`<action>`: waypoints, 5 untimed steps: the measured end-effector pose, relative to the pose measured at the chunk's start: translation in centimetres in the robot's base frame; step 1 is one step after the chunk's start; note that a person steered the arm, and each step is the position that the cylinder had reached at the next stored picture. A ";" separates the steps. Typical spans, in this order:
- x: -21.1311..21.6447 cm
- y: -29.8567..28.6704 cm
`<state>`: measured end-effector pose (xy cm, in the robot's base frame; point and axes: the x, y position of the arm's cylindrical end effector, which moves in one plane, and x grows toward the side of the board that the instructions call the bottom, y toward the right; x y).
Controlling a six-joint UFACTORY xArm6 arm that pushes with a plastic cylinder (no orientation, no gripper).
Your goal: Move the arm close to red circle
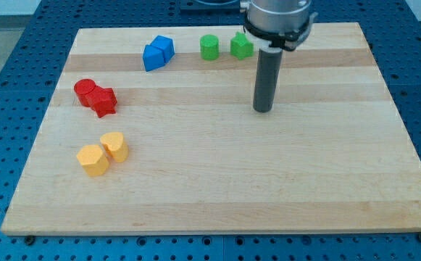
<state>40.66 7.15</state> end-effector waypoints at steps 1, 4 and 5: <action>-0.3 -0.5; -0.3 -6.9; 0.4 -10.2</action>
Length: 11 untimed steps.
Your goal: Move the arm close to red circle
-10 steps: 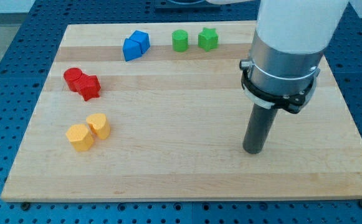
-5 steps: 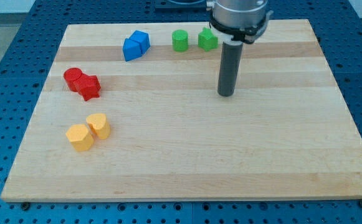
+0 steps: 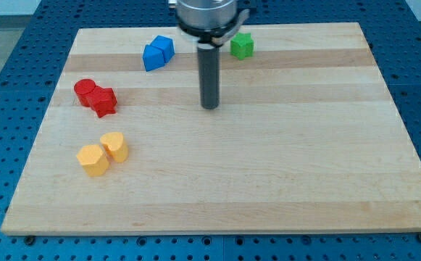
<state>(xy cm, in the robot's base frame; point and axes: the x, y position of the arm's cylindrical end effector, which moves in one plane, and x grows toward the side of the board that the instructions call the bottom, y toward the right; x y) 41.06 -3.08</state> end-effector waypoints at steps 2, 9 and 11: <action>1.6 -4.8; 3.9 -22.9; -1.3 -25.5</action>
